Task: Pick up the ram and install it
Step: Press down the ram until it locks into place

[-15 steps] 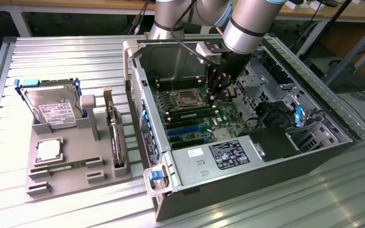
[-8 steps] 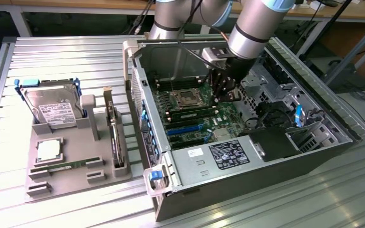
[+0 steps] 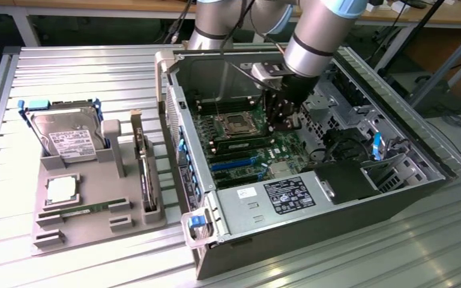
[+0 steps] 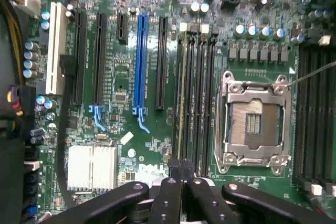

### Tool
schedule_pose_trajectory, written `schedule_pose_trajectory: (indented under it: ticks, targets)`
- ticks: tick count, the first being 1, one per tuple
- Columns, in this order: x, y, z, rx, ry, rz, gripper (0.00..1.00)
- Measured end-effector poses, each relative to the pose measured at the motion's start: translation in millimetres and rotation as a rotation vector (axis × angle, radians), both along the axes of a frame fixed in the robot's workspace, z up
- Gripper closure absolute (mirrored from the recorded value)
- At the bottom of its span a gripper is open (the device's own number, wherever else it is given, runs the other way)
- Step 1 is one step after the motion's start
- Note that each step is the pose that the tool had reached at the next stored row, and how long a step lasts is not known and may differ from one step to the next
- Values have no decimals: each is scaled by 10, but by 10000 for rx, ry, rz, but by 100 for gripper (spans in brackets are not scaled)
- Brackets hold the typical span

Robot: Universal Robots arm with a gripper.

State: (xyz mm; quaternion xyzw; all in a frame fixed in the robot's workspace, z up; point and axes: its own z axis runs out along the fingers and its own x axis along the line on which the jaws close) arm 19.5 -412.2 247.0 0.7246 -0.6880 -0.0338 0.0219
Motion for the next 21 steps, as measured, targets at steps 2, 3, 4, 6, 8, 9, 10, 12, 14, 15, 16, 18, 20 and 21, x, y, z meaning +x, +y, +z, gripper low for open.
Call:
schedule_pose_trajectory:
  ticks: [2,3,4,6,8,9,10,12,14,15,16,18,20,21]
  targets:
    - [-106,-1,-1,-62,-1,0,89]
    - [-155,-1,-3,-87,-1,-1,89]
    - [-204,-1,-5,-112,-1,-1,89]
    - [-413,1,-11,-222,0,-1,89]
    - [-516,7,-5,-273,3,-1,89]
    - [-552,14,24,-270,2,-2,89]
    - [-575,19,39,-275,1,-1,89]
    - [-652,32,44,-328,1,-1,89]
    - [-746,38,44,-407,2,1,89]
    - [-830,42,44,-472,1,-1,89]
    - [-896,47,43,-525,2,0,89]
    - [-1025,58,39,-643,3,3,89]
    - [-1026,115,36,-645,-1,3,89]
    - [-1026,130,34,-644,-1,3,89]
